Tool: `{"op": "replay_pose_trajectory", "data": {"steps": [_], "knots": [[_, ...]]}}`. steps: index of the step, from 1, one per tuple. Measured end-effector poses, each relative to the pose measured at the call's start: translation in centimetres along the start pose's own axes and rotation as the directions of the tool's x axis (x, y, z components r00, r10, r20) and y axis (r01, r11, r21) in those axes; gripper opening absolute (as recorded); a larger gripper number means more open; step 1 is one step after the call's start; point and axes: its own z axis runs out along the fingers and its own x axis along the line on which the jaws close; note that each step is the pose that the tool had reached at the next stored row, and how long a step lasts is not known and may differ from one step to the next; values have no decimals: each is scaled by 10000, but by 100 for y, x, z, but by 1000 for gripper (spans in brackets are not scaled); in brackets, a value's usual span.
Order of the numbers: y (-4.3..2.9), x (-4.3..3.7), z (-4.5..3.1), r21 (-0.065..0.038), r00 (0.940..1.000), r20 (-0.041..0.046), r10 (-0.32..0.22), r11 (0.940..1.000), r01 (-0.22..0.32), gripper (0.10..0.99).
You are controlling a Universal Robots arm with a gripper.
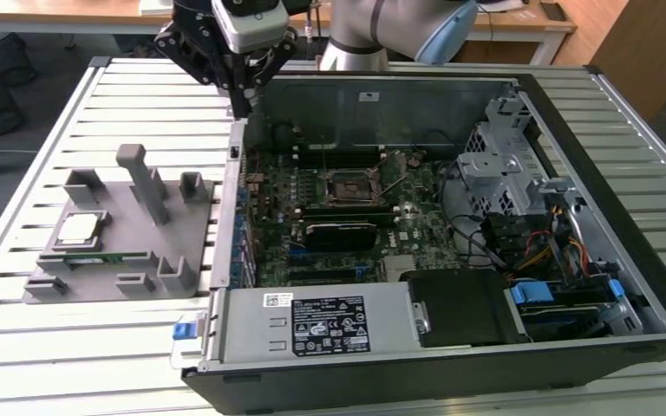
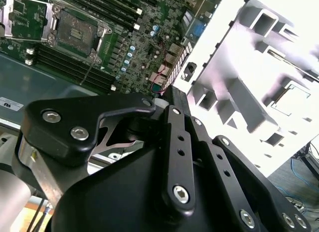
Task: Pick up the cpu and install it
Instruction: 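Reach for the cpu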
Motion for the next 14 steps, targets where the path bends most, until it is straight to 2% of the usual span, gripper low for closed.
{"op": "replay_pose_trajectory", "data": {"steps": [14], "knots": [[-6, 72, 5, 1, 10000, -1, 0, 10000, 0, 106]]}}
